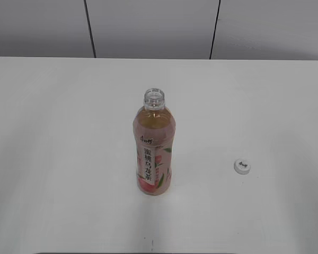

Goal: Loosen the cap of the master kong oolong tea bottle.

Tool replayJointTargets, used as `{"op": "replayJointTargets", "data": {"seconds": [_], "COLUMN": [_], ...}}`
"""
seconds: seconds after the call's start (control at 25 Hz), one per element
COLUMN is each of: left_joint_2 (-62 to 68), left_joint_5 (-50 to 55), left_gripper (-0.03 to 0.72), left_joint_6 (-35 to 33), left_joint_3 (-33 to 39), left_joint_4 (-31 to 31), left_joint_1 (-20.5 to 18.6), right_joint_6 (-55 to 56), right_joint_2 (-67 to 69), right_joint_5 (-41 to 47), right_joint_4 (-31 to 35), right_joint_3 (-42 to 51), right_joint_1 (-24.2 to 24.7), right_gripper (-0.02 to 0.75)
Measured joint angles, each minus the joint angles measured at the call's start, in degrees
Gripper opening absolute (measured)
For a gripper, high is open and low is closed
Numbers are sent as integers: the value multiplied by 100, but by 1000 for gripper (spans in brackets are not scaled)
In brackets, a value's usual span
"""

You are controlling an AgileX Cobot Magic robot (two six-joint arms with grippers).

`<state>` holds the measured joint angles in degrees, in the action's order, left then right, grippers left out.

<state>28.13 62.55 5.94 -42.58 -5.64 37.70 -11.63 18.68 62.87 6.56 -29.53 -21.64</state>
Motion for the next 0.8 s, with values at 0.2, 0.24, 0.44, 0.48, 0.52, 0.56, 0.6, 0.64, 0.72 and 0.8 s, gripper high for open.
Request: {"op": "replayJointTargets", "data": {"seconds": [0.2, 0.24, 0.44, 0.48, 0.52, 0.56, 0.6, 0.64, 0.72, 0.8], "left_joint_2": [-1268, -1513, -2319, -2360, -2381, -2387, -2387, -2387, -2387, -2387], "left_joint_5": [488, 493, 183, 53, -104, -196, -263, -302, -345, -358], "left_gripper": [540, 540, 532, 531, 531, 531, 531, 531, 531, 531], "left_joint_6": [-27, -27, -39, -39, -39, -44, -44, -44, -62, -68], "left_joint_3": [137, 243, 850, 898, 961, 1007, 1033, 1035, 1035, 1035], "left_joint_4": [0, 0, 15, 20, 20, 20, 20, 14, 14, 14], "left_joint_1": [0, 0, 0, 0, 0, 0, 5, 2, 2, 2], "right_joint_6": [0, 0, 0, 0, 0, 0, 0, 0, 0, 0], "right_joint_2": [0, 0, 0, 0, 0, 0, 0, 0, 0, 0], "right_joint_5": [0, 0, 0, 0, 0, 0, 0, 0, 0, 0], "right_joint_4": [0, -6, -5, -5, -5, -5, -5, -5, -5, -5], "right_joint_3": [0, 0, 0, 0, 0, 0, 0, 0, 0, 0], "right_joint_1": [0, 0, 0, 0, 0, 0, 0, 0, 0, 0], "right_gripper": [572, 572, 572, 572, 572, 572, 572, 572, 572, 572]}}
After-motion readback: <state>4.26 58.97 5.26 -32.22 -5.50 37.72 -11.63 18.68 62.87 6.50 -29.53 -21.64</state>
